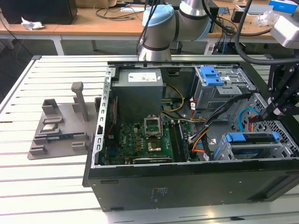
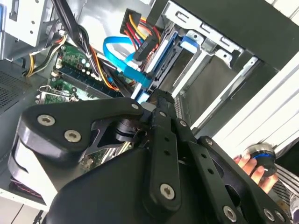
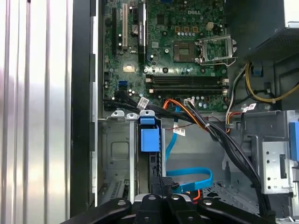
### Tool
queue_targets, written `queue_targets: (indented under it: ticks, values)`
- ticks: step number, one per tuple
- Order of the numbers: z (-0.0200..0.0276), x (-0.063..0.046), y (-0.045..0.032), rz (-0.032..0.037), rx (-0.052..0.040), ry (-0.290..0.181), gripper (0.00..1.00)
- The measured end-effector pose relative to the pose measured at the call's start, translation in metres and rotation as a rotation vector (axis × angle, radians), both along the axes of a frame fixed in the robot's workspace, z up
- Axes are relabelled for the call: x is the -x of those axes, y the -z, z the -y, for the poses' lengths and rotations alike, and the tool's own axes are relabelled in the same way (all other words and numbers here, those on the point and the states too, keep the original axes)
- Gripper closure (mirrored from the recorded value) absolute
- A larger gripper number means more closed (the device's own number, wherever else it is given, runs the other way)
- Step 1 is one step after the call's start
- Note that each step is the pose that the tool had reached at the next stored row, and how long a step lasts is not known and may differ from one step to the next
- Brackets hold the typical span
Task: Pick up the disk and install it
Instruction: 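Insert the disk into the insertion slot, then insert the first disk wire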
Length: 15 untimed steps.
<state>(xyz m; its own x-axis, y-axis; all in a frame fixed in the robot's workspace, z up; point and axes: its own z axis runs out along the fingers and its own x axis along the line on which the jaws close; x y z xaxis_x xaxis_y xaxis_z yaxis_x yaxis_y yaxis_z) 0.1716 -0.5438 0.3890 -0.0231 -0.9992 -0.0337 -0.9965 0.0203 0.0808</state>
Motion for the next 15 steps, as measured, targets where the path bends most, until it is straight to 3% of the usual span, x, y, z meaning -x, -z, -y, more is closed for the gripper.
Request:
queue_targets:
  ticks: [11,13,15]
  values:
    - [0.0000,-0.0005,0.0002,0.0000,-0.0002,0.000,0.89]
    - [0.0000,-0.0006,0.0002,0.0001,-0.0002,0.000,0.83]
    - [0.0000,-0.0007,0.0002,0.0000,-0.0002,0.000,0.64]
